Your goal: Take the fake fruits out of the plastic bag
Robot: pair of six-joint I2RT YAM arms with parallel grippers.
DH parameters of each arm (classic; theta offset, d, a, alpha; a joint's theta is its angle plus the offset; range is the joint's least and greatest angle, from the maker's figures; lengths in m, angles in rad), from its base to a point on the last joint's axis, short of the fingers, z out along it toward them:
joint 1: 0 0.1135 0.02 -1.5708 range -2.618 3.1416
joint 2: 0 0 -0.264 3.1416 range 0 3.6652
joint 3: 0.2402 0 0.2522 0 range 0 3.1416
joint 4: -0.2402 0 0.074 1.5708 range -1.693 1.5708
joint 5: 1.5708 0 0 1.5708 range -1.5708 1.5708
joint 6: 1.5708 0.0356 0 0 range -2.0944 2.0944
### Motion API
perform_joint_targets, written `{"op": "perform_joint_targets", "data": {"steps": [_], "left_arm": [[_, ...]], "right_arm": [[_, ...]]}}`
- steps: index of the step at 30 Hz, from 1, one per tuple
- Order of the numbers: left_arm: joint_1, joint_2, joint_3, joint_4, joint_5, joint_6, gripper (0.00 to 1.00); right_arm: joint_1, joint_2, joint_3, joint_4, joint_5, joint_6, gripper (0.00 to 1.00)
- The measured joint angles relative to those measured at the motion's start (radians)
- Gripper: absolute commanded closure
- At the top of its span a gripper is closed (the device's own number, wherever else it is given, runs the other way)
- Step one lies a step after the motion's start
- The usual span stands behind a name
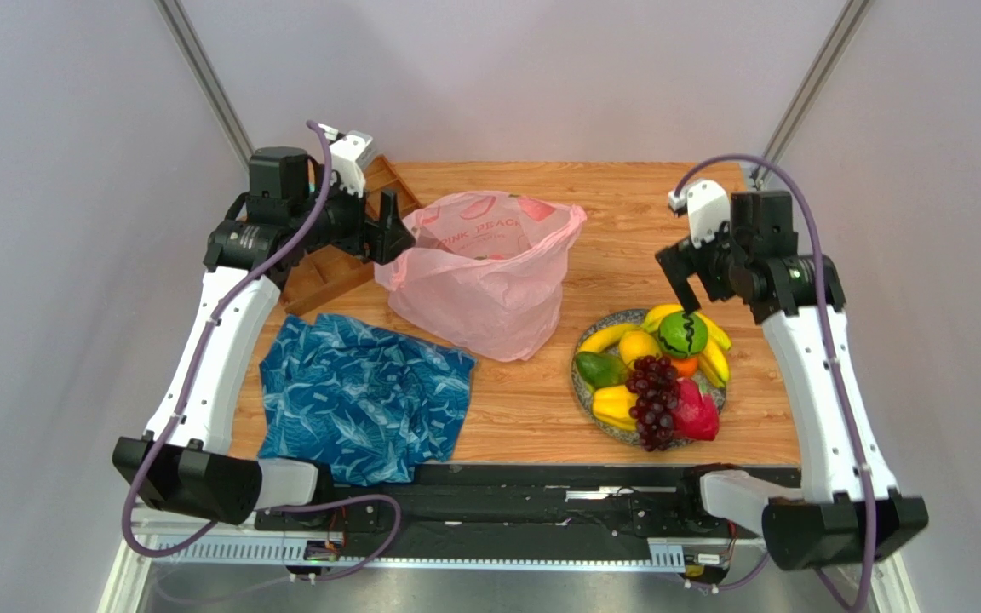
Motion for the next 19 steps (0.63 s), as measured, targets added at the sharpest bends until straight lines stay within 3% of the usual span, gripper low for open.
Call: {"op": "perform_joint_targets", "data": {"steps": [3,8,19], "left_arm": [[0.002,-0.028,0.0,-0.029,-0.064,0.032,0.01],[0.012,-0.074,-0.015,-0.048,-0.131,0.059,0.01],[0.032,-0.122,-0.137,-0.043,-0.145,0.063,0.01]], "right_arm": [[-0.002,0.1,0.027,0.073,-0.014,0.165,0.0],[0.011,0.168,0.029,0.153,-0.036,0.307,0.05],[0.045,0.187,0.031,0.194,-0.097,0.366,0.06]]}}
